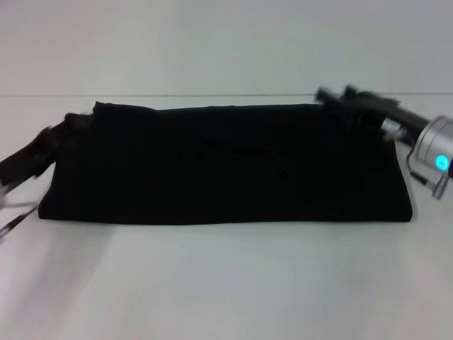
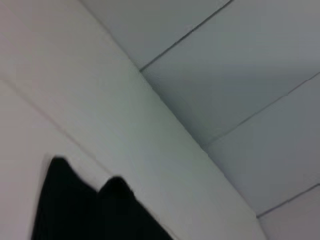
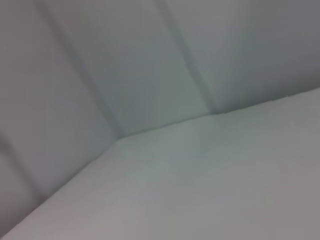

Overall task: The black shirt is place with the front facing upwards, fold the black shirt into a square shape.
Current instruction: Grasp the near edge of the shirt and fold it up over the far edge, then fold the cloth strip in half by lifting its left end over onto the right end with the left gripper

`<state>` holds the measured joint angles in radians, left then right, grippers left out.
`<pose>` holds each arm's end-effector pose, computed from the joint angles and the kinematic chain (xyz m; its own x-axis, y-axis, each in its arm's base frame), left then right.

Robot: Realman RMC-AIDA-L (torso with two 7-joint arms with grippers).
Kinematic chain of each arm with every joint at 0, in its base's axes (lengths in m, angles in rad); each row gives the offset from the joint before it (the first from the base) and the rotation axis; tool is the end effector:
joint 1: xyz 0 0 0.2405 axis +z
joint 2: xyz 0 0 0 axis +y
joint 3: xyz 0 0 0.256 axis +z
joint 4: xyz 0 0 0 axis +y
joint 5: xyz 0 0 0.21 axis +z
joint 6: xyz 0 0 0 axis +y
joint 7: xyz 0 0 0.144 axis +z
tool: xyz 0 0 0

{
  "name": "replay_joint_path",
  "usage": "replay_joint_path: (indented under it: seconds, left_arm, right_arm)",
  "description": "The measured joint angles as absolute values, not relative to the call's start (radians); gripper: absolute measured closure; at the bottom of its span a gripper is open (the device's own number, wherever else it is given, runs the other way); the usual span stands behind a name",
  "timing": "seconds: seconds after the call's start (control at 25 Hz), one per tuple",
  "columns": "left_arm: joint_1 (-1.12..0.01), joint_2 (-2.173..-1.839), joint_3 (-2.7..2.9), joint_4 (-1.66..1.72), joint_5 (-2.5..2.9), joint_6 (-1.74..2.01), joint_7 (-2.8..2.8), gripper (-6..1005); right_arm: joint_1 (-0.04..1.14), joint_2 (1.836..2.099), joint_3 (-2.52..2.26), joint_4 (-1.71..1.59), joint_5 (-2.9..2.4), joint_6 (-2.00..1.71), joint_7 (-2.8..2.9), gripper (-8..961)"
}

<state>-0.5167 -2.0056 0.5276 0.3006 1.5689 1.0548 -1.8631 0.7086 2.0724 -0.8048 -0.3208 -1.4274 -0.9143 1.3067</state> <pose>-0.3426 0.3674 0.0278 -0.1202 0.4977 0.8590 0.9813 -0.0715 0.1788 0.2509 0.4220 -0.0209 0.5364 -0.3775 -0.7548 -0.8020 -0.5066 -0.3166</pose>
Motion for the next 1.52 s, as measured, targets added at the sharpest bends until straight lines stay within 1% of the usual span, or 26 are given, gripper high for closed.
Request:
replay_joint_path:
  seconds: [0.08,0.16,0.24,0.4,0.52,0.72,1.52]
  left_arm:
    - [-0.468,-1.983,0.557,0.328,1.585,1.121,-1.959,381]
    - [-0.418,-1.974,0.564,0.385,1.627,1.184,-2.043,380]
    - [-0.374,-1.974,0.562,0.457,1.687,1.229,-2.119,379]
    - [-0.322,-1.969,0.546,0.528,1.793,1.276,-2.254,378]
    - [-0.309,-1.963,0.522,0.534,1.858,1.291,-2.311,272]
    - [-0.313,-1.962,0.502,0.521,1.914,1.277,-2.354,146]
    - [-0.396,-1.961,0.533,0.424,1.916,1.109,-2.380,154]
  right_arm:
    - [0.682,2.071,-0.870,-0.366,-1.490,-1.020,1.314,216]
    - [0.665,2.071,-0.921,-0.406,-1.564,-1.105,1.315,210]
    - [0.657,2.074,-0.954,-0.427,-1.633,-1.157,1.313,211]
    - [0.652,2.085,-0.983,-0.435,-1.744,-1.194,1.294,213]
    - [0.649,2.094,-1.006,-0.423,-1.781,-1.194,1.262,214]
    - [0.644,2.097,-1.020,-0.390,-1.782,-1.186,1.220,215]
    - [0.651,2.100,-1.014,-0.360,-1.779,-1.159,1.209,217]
